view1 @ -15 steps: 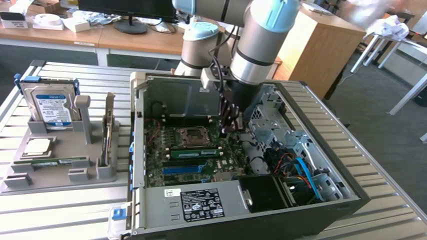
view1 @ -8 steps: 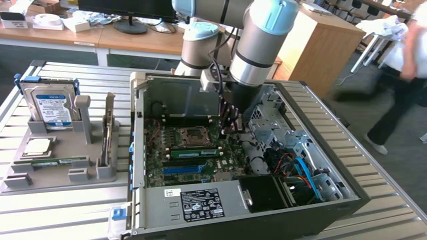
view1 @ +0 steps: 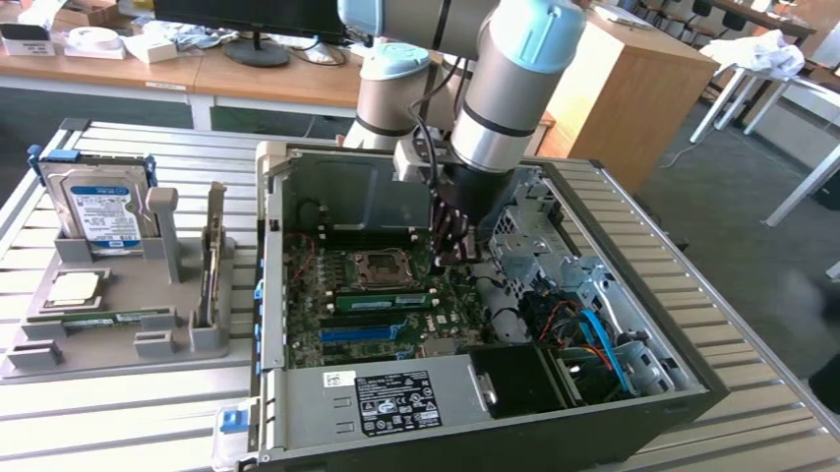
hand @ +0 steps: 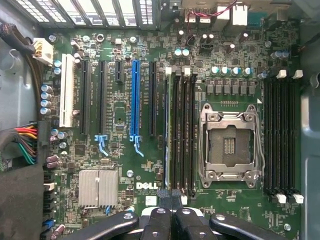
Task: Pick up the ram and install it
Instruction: 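Press down the ram until it locks into place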
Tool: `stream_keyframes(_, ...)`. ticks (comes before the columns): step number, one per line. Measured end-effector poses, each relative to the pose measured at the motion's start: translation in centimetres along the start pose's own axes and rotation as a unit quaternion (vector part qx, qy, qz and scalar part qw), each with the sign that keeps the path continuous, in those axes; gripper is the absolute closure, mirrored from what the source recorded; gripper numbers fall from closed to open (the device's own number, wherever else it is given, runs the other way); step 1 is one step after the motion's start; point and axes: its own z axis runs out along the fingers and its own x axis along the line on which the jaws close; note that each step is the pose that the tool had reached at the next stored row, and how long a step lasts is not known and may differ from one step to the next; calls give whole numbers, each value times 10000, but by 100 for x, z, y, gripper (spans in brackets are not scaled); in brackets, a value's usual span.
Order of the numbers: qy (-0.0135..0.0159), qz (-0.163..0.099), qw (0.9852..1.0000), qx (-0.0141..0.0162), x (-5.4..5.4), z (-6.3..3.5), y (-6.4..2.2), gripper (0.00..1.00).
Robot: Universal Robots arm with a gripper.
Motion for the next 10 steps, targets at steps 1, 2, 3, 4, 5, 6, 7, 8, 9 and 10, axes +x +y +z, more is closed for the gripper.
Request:
stream_keyframes(1, 0, 0, 10000, 0, 0, 4, 0, 90)
stream_keyframes(2, 0, 0, 10000, 0, 0, 9, 0, 90)
stream_keyframes(3, 0, 0, 10000, 0, 1, 12, 0, 90)
stream_keyframes(4, 1, 0, 10000, 0, 1, 15, 0, 90)
stream_keyframes(5, 1, 0, 10000, 0, 0, 18, -1, 90)
stream_keyframes(6, 0, 0, 10000, 0, 0, 20, -1, 90)
stream_keyframes(7, 0, 0, 10000, 0, 0, 21, -1, 90)
stream_keyframes(8, 1, 0, 10000, 0, 0, 20, -1, 90)
stream_keyframes(9, 0, 0, 10000, 0, 0, 21, -1, 90)
stream_keyframes(10, 0, 1, 10000, 0, 0, 21, -3, 90)
